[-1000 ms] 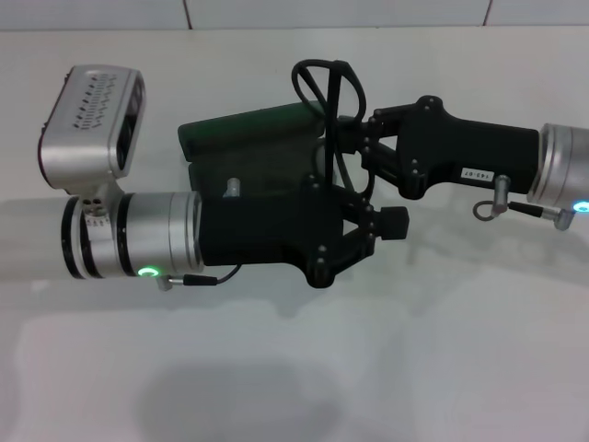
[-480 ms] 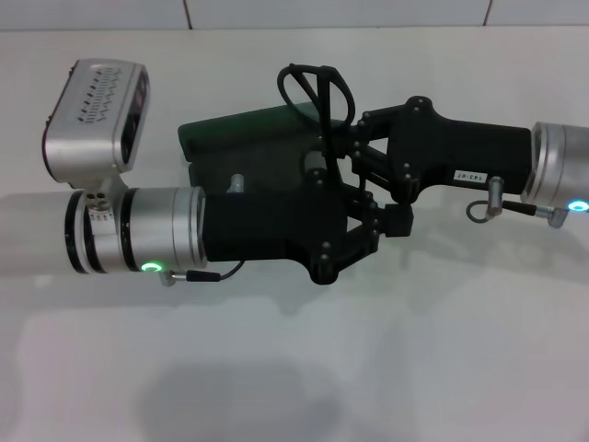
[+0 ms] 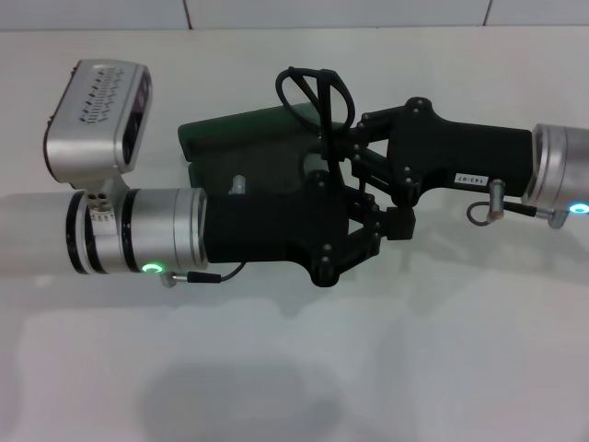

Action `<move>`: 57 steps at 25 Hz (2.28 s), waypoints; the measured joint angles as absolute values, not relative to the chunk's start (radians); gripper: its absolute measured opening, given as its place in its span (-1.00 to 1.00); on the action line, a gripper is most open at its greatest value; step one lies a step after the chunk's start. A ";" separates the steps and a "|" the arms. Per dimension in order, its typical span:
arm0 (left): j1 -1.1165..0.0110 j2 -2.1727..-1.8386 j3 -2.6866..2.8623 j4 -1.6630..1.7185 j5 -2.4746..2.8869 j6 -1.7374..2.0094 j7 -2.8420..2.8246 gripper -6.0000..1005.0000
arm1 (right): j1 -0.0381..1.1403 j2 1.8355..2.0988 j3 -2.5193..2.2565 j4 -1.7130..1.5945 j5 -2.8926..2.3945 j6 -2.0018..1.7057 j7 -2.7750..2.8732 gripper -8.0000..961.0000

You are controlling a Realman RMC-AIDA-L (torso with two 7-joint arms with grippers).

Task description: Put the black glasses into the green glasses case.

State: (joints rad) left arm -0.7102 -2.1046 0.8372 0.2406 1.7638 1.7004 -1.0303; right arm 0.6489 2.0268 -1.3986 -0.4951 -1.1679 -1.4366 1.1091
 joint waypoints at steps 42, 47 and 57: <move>-0.420 -2.089 0.839 0.352 1.773 1.573 -1.029 -0.99 | 0.882 2.028 -1.926 -0.667 -1.354 -0.617 0.970 -0.73; -0.413 -2.089 0.841 0.352 1.774 1.574 -1.029 -0.99 | 0.889 2.028 -1.980 -0.666 -1.354 -0.548 0.969 -0.73; -0.415 -2.089 0.841 0.353 1.775 1.574 -1.029 -0.99 | 0.900 2.028 -2.011 -0.666 -1.345 -0.507 0.969 -0.72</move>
